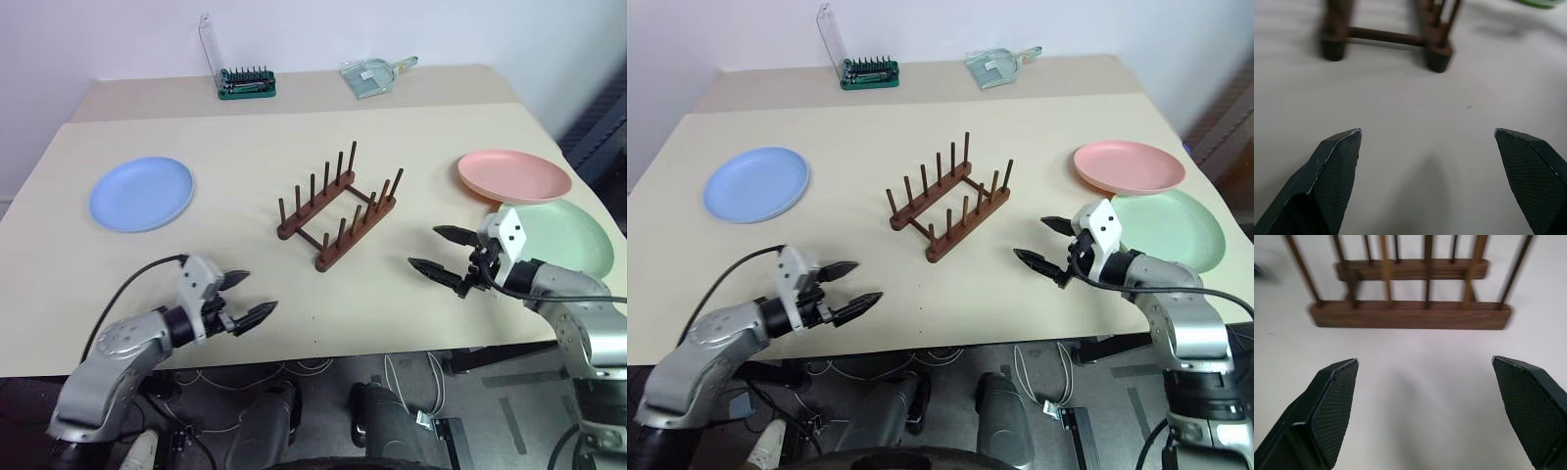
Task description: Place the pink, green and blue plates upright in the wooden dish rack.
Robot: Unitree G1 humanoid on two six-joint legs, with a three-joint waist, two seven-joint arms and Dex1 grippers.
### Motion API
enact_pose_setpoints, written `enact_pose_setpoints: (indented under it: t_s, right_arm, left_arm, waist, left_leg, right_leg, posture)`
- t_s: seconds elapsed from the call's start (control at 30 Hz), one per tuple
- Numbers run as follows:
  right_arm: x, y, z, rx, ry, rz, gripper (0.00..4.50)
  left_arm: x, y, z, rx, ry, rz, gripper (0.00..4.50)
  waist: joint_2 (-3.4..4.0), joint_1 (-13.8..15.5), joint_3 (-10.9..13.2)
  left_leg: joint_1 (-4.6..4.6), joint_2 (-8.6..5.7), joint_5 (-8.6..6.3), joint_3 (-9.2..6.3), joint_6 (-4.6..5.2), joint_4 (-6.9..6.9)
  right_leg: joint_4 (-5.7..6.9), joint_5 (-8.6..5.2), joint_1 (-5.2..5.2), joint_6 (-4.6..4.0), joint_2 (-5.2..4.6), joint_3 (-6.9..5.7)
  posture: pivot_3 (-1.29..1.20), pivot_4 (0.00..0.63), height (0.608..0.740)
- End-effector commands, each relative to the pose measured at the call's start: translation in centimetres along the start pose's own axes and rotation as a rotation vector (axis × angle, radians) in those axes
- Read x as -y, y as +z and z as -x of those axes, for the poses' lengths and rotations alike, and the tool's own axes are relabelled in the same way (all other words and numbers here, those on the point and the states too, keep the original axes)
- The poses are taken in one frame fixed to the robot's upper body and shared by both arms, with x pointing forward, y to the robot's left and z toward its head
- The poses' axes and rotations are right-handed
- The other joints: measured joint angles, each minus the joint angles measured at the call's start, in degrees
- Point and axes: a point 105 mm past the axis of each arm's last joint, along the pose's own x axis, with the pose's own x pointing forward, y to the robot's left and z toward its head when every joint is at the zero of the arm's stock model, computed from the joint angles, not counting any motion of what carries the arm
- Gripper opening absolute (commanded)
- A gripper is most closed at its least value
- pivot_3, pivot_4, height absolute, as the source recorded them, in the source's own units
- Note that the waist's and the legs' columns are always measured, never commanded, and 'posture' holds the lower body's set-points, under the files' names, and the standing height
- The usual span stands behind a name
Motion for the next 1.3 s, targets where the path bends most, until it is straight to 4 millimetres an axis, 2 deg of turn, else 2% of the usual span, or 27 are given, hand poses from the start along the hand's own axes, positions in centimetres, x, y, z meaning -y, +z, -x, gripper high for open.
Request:
enact_pose_setpoints:
  t_s: [0.03, 0.07, 0.13, 0.23, 0.57, 0.67, 0.87, 1.1, 1.17, 1.23, 1.3]
  right_arm:
    - [-0.9, 1.6, 0.1, 0.062, -0.001, 0.031, 4.46]
    - [-1.1, 1.6, 0.1, 0.065, 0.000, 0.030, 4.46]
    - [-1.3, 1.5, 0.0, 0.073, -0.001, 0.025, 4.46]
    - [-1.7, 1.6, -0.2, 0.087, 0.017, 0.012, 4.46]
    - [-3.0, 1.2, -0.8, 0.084, 0.072, -0.009, 4.46]
    - [-3.3, 0.9, -0.8, 0.080, 0.076, -0.013, 4.50]
    - [-3.9, 0.5, -0.9, 0.079, 0.079, -0.026, 4.50]
    - [-4.3, -0.4, -0.3, 0.028, 0.081, -0.025, 4.50]
    - [-4.0, -1.0, 0.5, -0.001, 0.061, -0.026, 4.50]
    - [-3.7, -1.4, 1.2, -0.022, 0.047, -0.025, 4.50]
    - [-3.5, -1.6, 1.5, -0.035, 0.039, -0.023, 4.50]
  left_arm:
    - [0.3, -0.2, -2.2, -0.027, -0.041, -0.056, 4.50]
    - [0.3, -0.3, -2.7, -0.036, -0.044, -0.068, 4.50]
    - [-0.3, -0.6, -4.9, -0.039, 0.017, -0.104, 4.50]
    - [0.3, -1.3, -7.2, -0.039, 0.033, -0.093, 4.50]
    - [0.8, -1.9, -10.4, -0.043, 0.100, -0.071, 4.50]
    - [1.0, -1.8, -10.9, -0.037, 0.111, -0.070, 3.64]
    - [0.5, -1.9, -10.5, -0.030, 0.141, -0.067, 0.76]
    - [0.4, -1.8, -9.8, -0.033, 0.092, -0.125, 0.69]
    - [1.2, -0.9, -8.7, -0.010, -0.065, -0.153, 0.69]
    - [2.3, -1.1, -7.2, -0.059, -0.240, -0.198, 0.69]
    - [2.4, -1.3, -6.3, -0.100, -0.315, -0.232, 0.69]
  waist:
    - [0.02, -0.03, -0.01]
    - [0.01, 0.01, -0.01]
    - [0.03, 0.08, -0.02]
    - [0.00, 0.95, -0.04]
    - [0.17, 1.68, -0.22]
    - [0.23, 1.69, -0.30]
    - [0.30, 1.60, -0.38]
    - [0.42, 1.48, -0.46]
    - [0.42, 1.46, -0.46]
    - [0.44, 1.41, -0.47]
    - [0.47, 1.37, -0.48]
  left_leg:
    - [0.01, 0.00, 0.00, 0.02, 0.00, -0.01]
    - [0.03, -0.01, 0.00, 0.02, 0.00, -0.02]
    - [0.03, -0.01, 0.00, 0.03, 0.01, -0.01]
    - [0.07, -0.04, 0.00, 0.04, 0.01, 0.05]
    - [0.17, -0.04, -0.01, 0.06, 0.03, 0.08]
    - [0.19, -0.04, -0.02, 0.05, 0.04, 0.07]
    - [0.17, -0.07, -0.08, 0.07, 0.15, 0.06]
    - [0.17, -0.05, -0.09, 0.08, 0.16, 0.05]
    - [0.17, -0.03, -0.09, 0.08, 0.16, 0.01]
    - [0.13, -0.02, -0.09, 0.09, 0.16, -0.02]
    - [0.11, -0.02, -0.09, 0.15, 0.16, -0.04]
  right_leg:
    - [-0.01, 0.00, 0.01, 0.00, -0.01, 0.02]
    - [-0.01, 0.00, 0.02, 0.01, -0.01, 0.02]
    - [-0.02, 0.01, 0.02, 0.03, -0.01, 0.02]
    - [-0.07, 0.07, 0.12, 0.13, -0.01, 0.02]
    - [-0.23, 0.15, 0.32, 0.26, 0.04, 0.04]
    - [-0.32, 0.21, 0.38, 0.38, 0.05, 0.02]
    - [-0.53, 0.32, 0.43, 0.58, 0.05, 0.02]
    - [-0.56, 0.33, 0.44, 0.59, 0.06, 0.02]
    - [-0.55, 0.33, 0.40, 0.59, 0.06, 0.02]
    - [-0.56, 0.28, 0.33, 0.50, 0.07, 0.02]
    - [-0.56, 0.23, 0.28, 0.38, 0.08, 0.02]
  posture:
    - [0.00, 0.150, 0.740]
    - [0.00, 0.150, 0.740]
    - [0.00, 0.150, 0.740]
    - [0.00, 0.150, 0.740]
    - [0.00, 0.150, 0.740]
    - [0.00, 0.150, 0.740]
    - [0.00, 0.150, 0.740]
    - [0.00, 0.150, 0.740]
    - [0.00, 0.150, 0.740]
    - [0.00, 0.150, 0.740]
    - [0.00, 0.150, 0.740]
